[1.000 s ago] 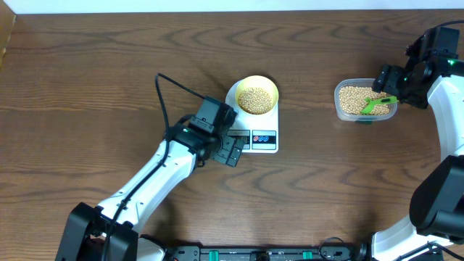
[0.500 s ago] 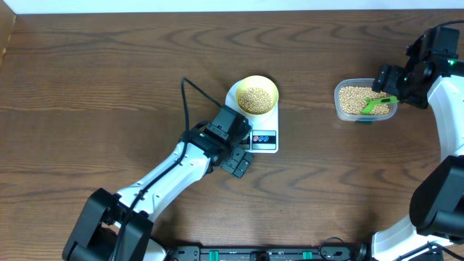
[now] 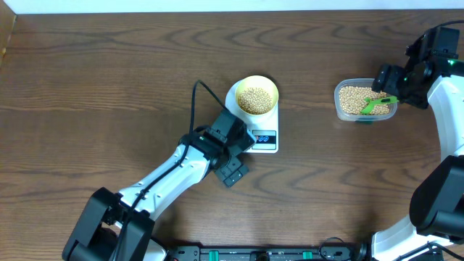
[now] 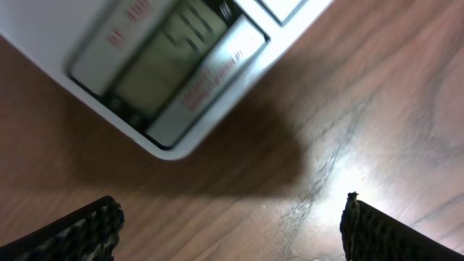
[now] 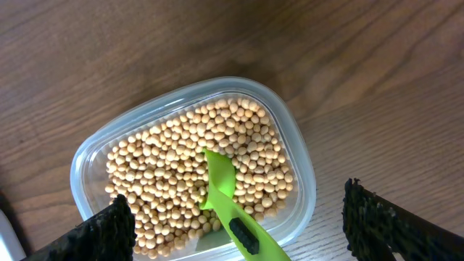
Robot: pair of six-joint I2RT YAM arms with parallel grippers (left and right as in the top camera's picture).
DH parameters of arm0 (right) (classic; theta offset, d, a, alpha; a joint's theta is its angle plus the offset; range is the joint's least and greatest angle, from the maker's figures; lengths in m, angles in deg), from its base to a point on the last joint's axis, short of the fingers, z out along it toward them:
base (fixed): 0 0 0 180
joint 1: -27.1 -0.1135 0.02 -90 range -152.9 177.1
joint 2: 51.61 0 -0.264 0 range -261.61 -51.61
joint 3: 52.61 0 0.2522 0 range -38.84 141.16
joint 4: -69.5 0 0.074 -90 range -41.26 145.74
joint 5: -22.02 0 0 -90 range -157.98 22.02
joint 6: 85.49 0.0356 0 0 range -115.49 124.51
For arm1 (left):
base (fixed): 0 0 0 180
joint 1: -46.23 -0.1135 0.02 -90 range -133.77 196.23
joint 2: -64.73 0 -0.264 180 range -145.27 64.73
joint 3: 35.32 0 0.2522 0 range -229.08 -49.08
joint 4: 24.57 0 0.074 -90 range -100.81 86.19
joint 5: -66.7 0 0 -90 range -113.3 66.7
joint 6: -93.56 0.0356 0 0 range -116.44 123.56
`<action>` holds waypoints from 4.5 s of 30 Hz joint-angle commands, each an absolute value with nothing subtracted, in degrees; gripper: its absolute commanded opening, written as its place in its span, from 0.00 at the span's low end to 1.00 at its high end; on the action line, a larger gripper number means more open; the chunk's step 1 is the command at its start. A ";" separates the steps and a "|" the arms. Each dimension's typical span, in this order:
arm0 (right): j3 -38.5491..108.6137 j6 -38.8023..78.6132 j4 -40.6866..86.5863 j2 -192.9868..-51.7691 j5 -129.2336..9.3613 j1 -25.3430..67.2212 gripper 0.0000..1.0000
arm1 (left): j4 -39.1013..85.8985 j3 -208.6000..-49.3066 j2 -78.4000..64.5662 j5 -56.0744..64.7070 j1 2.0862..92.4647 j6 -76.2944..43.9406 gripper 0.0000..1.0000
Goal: Scoop item into bowl and weigh 50g on scale
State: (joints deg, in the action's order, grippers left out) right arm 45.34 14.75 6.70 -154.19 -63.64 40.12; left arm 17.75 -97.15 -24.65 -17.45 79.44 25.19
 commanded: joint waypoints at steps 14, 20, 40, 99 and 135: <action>45.80 15.16 6.98 -153.86 -63.27 40.14 0.91 | 10.67 -93.13 -25.20 -8.56 69.82 28.58 0.98; 45.80 15.16 6.96 -153.86 -63.27 40.14 0.91 | 9.71 -93.11 -25.24 -8.23 69.45 28.58 0.98; 45.80 15.16 4.19 -153.86 -63.29 40.14 0.99 | 7.50 -93.13 -25.94 -9.21 69.43 28.60 0.98; 45.25 2.40 5.96 -147.59 -77.00 26.94 0.01 | 7.50 -93.11 -25.94 -9.39 69.43 28.60 0.98; 52.70 -8.25 16.29 -147.61 -36.25 18.66 0.01 | 7.50 -93.11 -25.94 -9.39 69.43 28.60 0.98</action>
